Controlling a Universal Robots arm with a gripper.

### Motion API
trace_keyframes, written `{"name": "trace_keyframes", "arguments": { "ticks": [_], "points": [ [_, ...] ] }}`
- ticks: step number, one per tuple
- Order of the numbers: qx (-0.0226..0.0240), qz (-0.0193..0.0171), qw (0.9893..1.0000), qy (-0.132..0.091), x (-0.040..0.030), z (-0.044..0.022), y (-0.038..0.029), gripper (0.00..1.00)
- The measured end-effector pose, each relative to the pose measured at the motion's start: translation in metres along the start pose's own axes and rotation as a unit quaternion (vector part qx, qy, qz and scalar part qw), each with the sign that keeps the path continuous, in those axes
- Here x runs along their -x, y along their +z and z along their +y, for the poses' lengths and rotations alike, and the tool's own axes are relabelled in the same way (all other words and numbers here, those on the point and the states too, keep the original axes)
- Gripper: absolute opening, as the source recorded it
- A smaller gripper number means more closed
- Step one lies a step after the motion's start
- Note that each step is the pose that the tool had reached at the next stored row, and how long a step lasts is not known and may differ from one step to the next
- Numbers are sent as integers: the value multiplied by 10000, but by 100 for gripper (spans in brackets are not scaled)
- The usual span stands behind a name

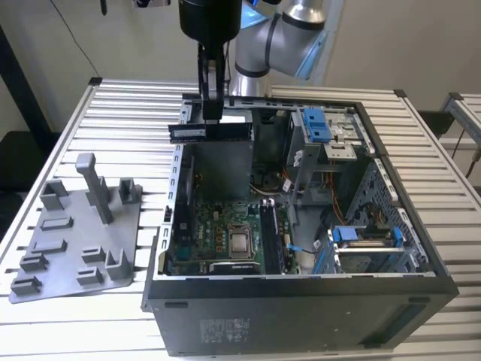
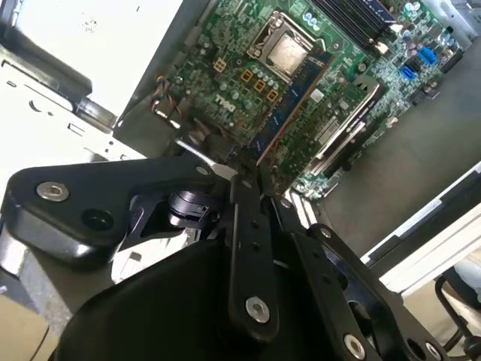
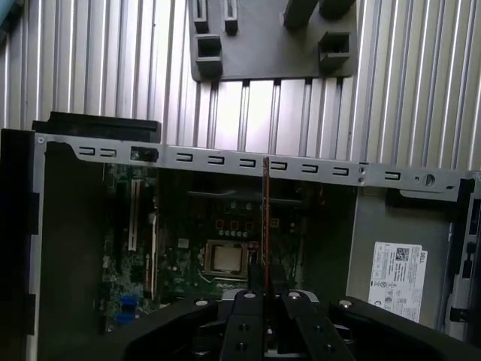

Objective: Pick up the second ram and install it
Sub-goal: 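Pick up the second ram and move it above second insertion slot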

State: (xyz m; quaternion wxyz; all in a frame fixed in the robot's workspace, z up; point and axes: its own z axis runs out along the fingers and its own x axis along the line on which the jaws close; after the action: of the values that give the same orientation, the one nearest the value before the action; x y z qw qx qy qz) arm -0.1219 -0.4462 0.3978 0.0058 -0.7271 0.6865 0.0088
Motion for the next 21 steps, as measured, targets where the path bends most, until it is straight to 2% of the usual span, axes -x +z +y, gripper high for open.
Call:
{"name": "trace_keyframes", "arguments": {
  "ticks": [8, 13, 16, 21],
  "points": [
    [0, 0, 10000, 0, 9, -148, 0, 14],
    [0, 0, 10000, 0, 9, -263, -1, 14],
    [1, 0, 10000, 0, 6, -359, -1, 14],
    [10, 0, 10000, 0, -7, -586, -3, 14]
  ]
}}
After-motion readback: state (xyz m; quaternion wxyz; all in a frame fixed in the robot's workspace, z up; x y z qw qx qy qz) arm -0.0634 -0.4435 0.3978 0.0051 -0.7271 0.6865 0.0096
